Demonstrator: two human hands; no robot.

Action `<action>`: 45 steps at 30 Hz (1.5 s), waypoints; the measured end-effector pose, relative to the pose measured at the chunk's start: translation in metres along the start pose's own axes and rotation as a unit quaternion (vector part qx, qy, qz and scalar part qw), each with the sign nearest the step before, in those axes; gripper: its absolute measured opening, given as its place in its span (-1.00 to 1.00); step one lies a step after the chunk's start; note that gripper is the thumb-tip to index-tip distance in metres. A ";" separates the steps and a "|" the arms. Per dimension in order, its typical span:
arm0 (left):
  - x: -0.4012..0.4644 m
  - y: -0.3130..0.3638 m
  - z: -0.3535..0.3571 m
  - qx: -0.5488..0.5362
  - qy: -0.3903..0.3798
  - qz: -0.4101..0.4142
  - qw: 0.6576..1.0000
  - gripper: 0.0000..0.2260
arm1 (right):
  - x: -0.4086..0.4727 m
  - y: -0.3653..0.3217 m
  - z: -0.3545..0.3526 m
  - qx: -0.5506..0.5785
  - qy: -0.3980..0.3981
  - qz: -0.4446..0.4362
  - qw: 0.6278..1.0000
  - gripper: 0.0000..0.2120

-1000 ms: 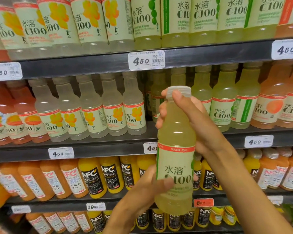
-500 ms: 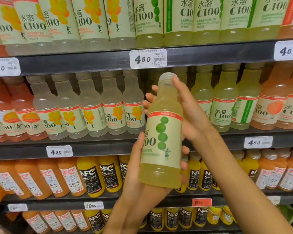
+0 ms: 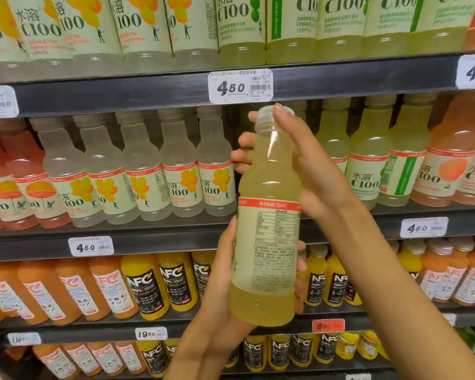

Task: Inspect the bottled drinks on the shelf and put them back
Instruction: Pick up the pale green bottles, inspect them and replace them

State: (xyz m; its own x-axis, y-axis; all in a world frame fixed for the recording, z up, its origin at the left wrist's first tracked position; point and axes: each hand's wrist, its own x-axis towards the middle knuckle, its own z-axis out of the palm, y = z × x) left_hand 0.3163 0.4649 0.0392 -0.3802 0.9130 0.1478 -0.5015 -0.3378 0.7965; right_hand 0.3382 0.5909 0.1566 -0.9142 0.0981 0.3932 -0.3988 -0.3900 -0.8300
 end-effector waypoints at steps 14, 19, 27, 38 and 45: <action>0.015 0.006 -0.007 0.187 0.158 0.080 0.966 -0.33 | 0.003 -0.002 -0.004 -0.172 0.118 -0.066 0.976 -0.79; 0.013 0.003 -0.011 0.071 0.090 0.027 0.993 -0.40 | 0.009 -0.002 -0.008 -0.071 0.035 -0.004 0.997 -0.78; 0.015 -0.002 -0.020 0.182 0.140 0.029 0.973 -0.37 | 0.006 0.002 -0.013 -0.063 0.068 -0.014 0.996 -0.78; 0.015 0.002 -0.003 0.097 0.047 0.035 0.994 -0.33 | 0.001 0.000 -0.014 -0.136 0.129 -0.020 0.982 -0.71; 0.011 -0.005 -0.008 0.062 -0.022 0.018 0.998 -0.28 | 0.003 -0.001 -0.008 -0.009 0.006 -0.001 1.000 -0.70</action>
State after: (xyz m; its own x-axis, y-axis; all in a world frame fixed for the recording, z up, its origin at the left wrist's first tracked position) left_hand 0.3087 0.4754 0.0320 -0.3600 0.9110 0.2014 -0.3869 -0.3422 0.8563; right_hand 0.3355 0.5988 0.1556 -0.9143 0.1100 0.3898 -0.4016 -0.3725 -0.8367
